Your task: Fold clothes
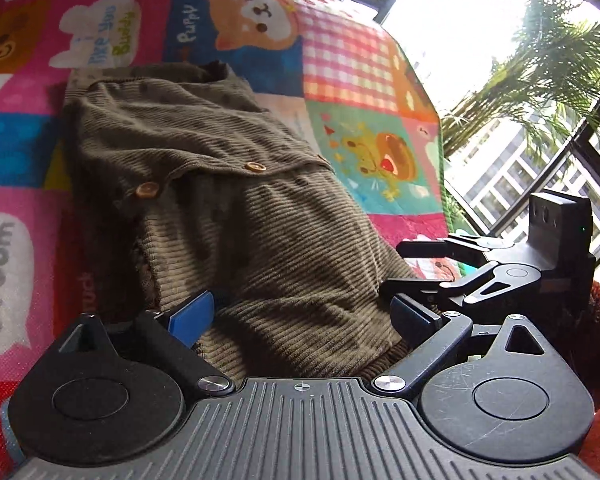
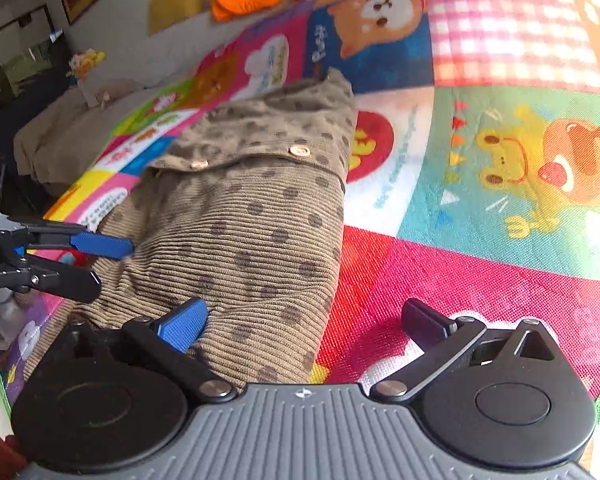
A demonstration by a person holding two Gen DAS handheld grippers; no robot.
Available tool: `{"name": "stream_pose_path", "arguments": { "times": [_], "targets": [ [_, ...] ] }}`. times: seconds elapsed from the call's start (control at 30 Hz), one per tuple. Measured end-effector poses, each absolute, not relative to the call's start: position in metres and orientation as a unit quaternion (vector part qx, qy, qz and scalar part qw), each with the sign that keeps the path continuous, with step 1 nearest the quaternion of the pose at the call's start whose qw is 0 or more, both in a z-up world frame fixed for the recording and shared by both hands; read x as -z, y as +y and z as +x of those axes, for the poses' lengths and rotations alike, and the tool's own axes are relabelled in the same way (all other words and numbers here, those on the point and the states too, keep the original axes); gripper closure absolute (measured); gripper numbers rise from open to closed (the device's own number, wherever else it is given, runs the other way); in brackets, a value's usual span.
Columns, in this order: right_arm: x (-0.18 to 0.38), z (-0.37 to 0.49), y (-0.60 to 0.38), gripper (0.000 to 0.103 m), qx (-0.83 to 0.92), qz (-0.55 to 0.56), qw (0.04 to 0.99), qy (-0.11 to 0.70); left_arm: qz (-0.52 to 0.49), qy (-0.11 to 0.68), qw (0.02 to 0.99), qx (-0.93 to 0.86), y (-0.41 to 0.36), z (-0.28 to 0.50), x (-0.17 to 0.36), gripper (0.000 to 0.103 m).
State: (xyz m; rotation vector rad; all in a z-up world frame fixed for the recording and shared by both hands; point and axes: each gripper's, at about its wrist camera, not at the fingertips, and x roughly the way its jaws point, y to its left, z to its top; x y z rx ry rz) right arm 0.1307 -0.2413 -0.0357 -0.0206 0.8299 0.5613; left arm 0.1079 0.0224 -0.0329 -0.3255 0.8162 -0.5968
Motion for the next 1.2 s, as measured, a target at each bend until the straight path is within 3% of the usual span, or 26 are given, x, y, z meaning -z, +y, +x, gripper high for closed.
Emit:
{"name": "stream_pose_path", "arguments": {
  "times": [0.47, 0.97, 1.2],
  "targets": [
    [0.038, 0.13, -0.228, 0.0, -0.228, -0.007, 0.888, 0.4, -0.192, 0.383, 0.86, 0.279, 0.028, 0.111, 0.035, 0.0],
    [0.041, 0.121, -0.244, 0.0, -0.296, 0.01, 0.881, 0.368, -0.207, 0.38, 0.861, 0.268, 0.032, 0.113, 0.037, 0.0],
    [0.042, 0.119, -0.228, 0.0, -0.285, -0.043, 0.884, 0.368, -0.207, 0.382, 0.862, 0.261, 0.033, 0.112, 0.037, 0.0]
  ]
}}
